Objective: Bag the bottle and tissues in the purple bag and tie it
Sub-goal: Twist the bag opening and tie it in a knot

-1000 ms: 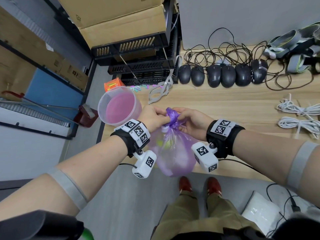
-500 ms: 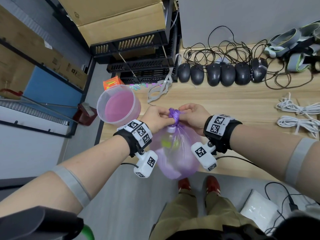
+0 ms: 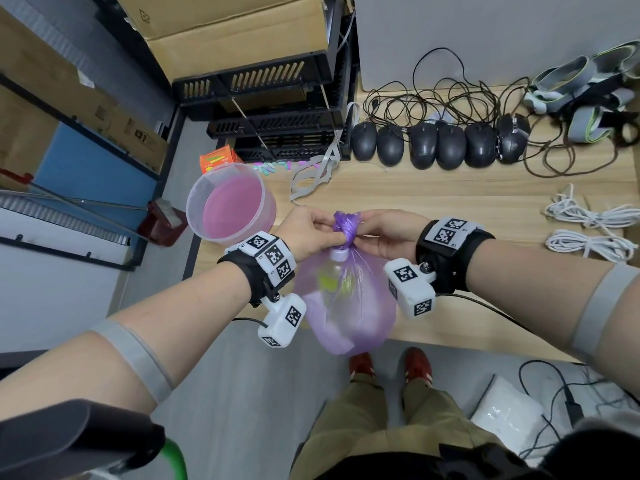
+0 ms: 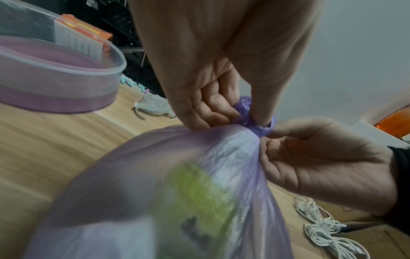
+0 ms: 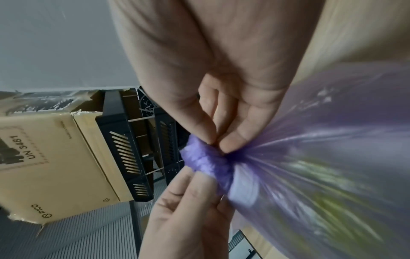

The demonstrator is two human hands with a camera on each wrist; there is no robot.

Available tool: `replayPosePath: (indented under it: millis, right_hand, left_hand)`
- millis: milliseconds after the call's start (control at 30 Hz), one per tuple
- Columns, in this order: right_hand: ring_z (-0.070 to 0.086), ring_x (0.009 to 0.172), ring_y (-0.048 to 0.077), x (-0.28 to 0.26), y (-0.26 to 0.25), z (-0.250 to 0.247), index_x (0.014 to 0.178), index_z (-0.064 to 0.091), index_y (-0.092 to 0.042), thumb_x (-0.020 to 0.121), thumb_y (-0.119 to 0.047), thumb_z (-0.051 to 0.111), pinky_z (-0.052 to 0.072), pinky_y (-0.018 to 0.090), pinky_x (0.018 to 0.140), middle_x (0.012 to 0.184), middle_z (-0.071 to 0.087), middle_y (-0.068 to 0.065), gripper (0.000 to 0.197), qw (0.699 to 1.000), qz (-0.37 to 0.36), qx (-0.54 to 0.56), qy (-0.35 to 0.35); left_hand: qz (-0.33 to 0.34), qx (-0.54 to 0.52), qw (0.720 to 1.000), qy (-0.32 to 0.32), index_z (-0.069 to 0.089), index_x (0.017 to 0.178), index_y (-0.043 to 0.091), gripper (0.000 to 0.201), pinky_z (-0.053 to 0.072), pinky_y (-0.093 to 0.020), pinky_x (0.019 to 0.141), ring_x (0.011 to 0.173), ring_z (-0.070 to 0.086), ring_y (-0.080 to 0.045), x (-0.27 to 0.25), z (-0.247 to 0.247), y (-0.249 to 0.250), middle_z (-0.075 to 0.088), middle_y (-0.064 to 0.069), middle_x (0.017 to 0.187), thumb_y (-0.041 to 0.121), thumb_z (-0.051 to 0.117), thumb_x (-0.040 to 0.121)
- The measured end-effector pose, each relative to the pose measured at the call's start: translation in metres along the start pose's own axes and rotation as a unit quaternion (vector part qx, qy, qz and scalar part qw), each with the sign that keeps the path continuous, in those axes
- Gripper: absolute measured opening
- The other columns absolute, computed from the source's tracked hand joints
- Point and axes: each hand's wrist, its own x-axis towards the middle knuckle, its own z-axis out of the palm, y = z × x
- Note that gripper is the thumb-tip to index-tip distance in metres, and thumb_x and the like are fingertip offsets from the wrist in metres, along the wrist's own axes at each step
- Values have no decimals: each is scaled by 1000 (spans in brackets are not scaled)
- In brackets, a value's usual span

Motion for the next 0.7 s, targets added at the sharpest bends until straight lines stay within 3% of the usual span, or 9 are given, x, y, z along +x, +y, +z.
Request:
replayPosePath:
  millis: [67, 133, 233, 300, 367, 433, 500, 600, 700]
  right_hand:
    - [71, 68, 5, 0, 0, 3, 94, 66, -6, 90, 12, 47, 57, 13, 66, 73, 75, 1, 26, 1000, -21, 11, 7]
    - [73, 71, 11, 1, 4, 5, 96, 65, 0, 86, 12, 55, 57, 17, 62, 77, 75, 7, 19, 998, -47, 24, 34]
    - [69, 79, 18, 6, 7, 3, 89, 65, -12, 83, 0, 63, 55, 23, 61, 94, 71, 14, 14, 992, -58, -56, 94]
    - [62, 76, 14, 6, 5, 2, 87, 65, -16, 83, -10, 55, 44, 20, 56, 95, 67, 8, 13, 989, -42, -108, 88]
    - [58, 71, 11, 4, 2, 3, 83, 64, -18, 81, -19, 54, 40, 21, 57, 89, 65, 3, 10, 991, -23, -113, 70]
    - [53, 64, 9, 2, 2, 4, 79, 65, -21, 81, -26, 59, 36, 22, 60, 80, 64, -1, 8, 989, -13, -137, 47]
    - [46, 58, 8, 0, 4, 6, 81, 66, -21, 82, -26, 65, 31, 22, 60, 71, 59, -3, 5, 987, -12, -156, 34]
    - [52, 62, 7, -4, 8, 8, 86, 67, -19, 84, -24, 69, 36, 22, 65, 72, 63, -2, 6, 978, -16, -204, 28]
    - [60, 60, 8, 0, 10, 7, 78, 67, -17, 82, -23, 72, 38, 24, 62, 75, 68, 4, 9, 974, -23, -209, 83]
  left_hand:
    - [-2, 2, 1000, 2, 74, 97, 2, 25, 51, -32, 73, 72, 62, -20, 0, 2, 2, 72, -16, 79, 4, 78, 72]
    - [-8, 14, 1000, 8, 74, 94, 3, 22, 48, -25, 62, 58, 57, -12, 1, 4, 2, 68, -4, 63, 3, 78, 73]
    - [-7, 51, 999, 18, 73, 91, 2, 18, 43, -25, 58, 48, 49, -7, 2, 5, 1, 58, 8, 47, 5, 77, 73]
    - [-3, 66, 998, 21, 72, 80, 7, 7, 42, -27, 59, 51, 48, -11, 1, 6, 1, 57, 4, 48, 5, 75, 74]
    - [1, 78, 996, 32, 69, 72, 14, 10, 41, -27, 59, 55, 47, -15, 1, 6, 0, 57, -2, 53, 6, 75, 75]
    - [7, 79, 996, 34, 71, 77, 6, 4, 39, -28, 60, 58, 47, -18, 0, 8, 1, 57, -8, 60, 7, 74, 75]
    - [6, 79, 996, 37, 70, 80, -1, 11, 39, -24, 58, 52, 47, -12, 2, 10, 2, 57, -5, 56, 6, 75, 74]
    - [-2, 101, 994, 32, 68, 77, -1, 13, 37, -13, 47, 38, 43, 1, 3, 11, 3, 52, 10, 40, 6, 78, 74]
    - [7, 147, 989, 25, 72, 75, 0, 20, 40, -24, 56, 52, 47, -13, 5, 8, -3, 59, -3, 54, 19, 78, 73]
